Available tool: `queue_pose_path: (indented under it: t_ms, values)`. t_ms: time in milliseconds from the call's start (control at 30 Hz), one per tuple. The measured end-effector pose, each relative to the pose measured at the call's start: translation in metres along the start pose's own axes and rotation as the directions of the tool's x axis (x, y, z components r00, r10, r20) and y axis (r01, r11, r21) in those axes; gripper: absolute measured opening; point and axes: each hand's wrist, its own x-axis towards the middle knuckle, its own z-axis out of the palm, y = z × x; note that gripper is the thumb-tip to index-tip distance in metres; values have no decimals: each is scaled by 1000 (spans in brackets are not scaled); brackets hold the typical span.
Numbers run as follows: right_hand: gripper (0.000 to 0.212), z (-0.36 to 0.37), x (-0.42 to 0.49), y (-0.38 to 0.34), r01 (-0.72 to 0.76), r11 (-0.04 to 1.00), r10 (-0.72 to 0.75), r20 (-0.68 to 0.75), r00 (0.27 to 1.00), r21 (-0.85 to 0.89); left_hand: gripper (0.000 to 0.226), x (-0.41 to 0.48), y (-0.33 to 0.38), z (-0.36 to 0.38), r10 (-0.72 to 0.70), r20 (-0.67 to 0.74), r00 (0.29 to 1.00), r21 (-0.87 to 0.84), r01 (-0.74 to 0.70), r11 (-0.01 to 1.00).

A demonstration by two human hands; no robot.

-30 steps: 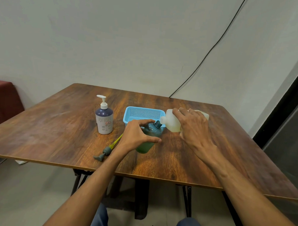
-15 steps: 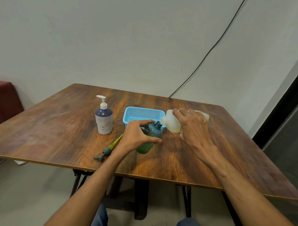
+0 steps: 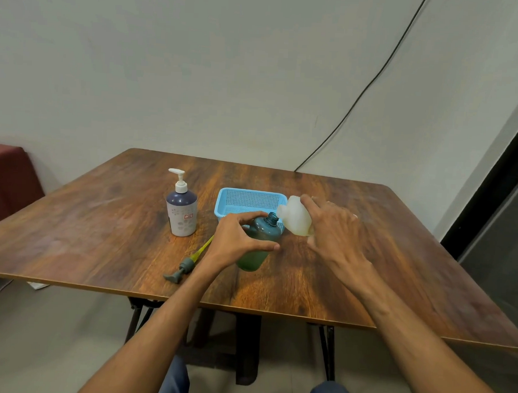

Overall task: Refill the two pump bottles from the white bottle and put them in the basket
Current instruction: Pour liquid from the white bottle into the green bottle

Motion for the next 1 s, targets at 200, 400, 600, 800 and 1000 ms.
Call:
queue_pose_path:
  t_ms: [200, 400, 600, 800, 1000]
  values:
    - [75, 8, 0, 1, -168, 949, 165, 34, 986, 266, 75, 1, -2, 1, -12, -45, 999, -78, 8, 997]
    - [73, 23, -5, 6, -375, 729, 390, 103, 915, 573, 82, -1, -12, 2, -38, -135, 990, -158, 17, 987]
    - [71, 40, -20, 1, -454, 575, 473, 176, 863, 681, 87, -6, -28, 4, -100, -189, 977, -167, 68, 984]
    - [72, 48, -30, -7, -482, 488, 515, 205, 832, 728, 90, -10, -41, 5, -147, -199, 969, -156, 117, 981]
    - [69, 49, -36, -9, -501, 441, 533, 233, 814, 745, 88, -12, -48, 6, -142, -191, 971, -121, 120, 985]
